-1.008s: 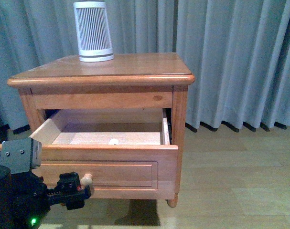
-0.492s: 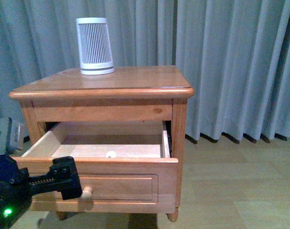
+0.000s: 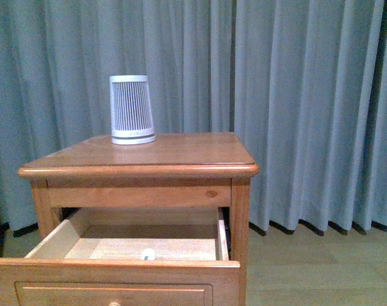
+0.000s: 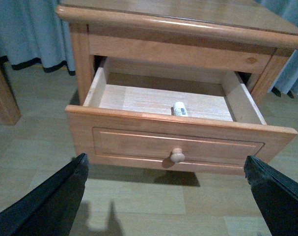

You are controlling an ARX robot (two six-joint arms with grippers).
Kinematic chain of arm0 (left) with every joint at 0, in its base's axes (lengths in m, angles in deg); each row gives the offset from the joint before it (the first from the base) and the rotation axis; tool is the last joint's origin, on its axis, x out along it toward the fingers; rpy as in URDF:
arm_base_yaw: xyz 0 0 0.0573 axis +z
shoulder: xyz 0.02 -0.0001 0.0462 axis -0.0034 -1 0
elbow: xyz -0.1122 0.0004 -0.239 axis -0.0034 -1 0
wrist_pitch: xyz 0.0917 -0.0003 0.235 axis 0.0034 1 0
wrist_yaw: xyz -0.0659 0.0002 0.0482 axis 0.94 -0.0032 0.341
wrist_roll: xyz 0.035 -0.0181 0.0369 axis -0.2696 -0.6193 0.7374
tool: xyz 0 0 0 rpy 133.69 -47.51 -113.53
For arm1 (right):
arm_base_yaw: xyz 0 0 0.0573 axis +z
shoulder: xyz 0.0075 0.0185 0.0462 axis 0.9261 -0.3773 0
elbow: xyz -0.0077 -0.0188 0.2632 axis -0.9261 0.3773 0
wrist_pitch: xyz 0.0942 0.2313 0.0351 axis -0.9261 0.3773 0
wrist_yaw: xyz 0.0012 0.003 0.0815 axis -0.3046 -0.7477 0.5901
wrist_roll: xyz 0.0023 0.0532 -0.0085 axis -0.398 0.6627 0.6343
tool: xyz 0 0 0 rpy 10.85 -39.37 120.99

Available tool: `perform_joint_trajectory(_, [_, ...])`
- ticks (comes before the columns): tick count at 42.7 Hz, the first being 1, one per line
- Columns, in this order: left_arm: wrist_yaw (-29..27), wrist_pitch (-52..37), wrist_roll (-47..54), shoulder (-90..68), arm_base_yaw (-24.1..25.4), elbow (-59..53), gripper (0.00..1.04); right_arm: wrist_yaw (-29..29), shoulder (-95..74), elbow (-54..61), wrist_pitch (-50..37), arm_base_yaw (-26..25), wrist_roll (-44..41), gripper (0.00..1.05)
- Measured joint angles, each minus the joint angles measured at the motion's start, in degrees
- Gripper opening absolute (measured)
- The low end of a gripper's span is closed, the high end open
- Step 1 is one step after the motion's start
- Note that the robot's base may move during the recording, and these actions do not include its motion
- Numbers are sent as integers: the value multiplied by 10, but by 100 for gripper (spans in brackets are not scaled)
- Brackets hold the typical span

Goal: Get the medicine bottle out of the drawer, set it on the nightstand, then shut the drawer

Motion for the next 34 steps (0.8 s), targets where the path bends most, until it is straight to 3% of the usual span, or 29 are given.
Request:
perform_joint_trajectory(5, [-19, 146, -4, 166, -19, 0, 98, 0, 0, 0, 0, 0, 0, 98])
perform_joint_trajectory(11, [-26, 156, -6, 187, -21, -2, 98, 0, 0, 0, 0, 0, 0, 98])
perform_joint_trajectory(13, [-63, 106, 14, 191, -25, -20, 91, 0, 0, 0, 0, 0, 0, 98])
perform_joint_trajectory(18, [-73, 55, 44, 212, -12, -54, 75, 0, 0, 0, 0, 0, 0, 98])
perform_joint_trajectory(25, [-34, 63, 64, 261, 29, -91, 38, 0, 0, 0, 0, 0, 0, 98])
perform_joint_trajectory(30, [-15, 73, 66, 283, 48, -102, 20, 0, 0, 0, 0, 0, 0, 98])
perform_joint_trajectory(34, [42, 83, 68, 301, 94, -110, 6, 0, 0, 0, 0, 0, 0, 98])
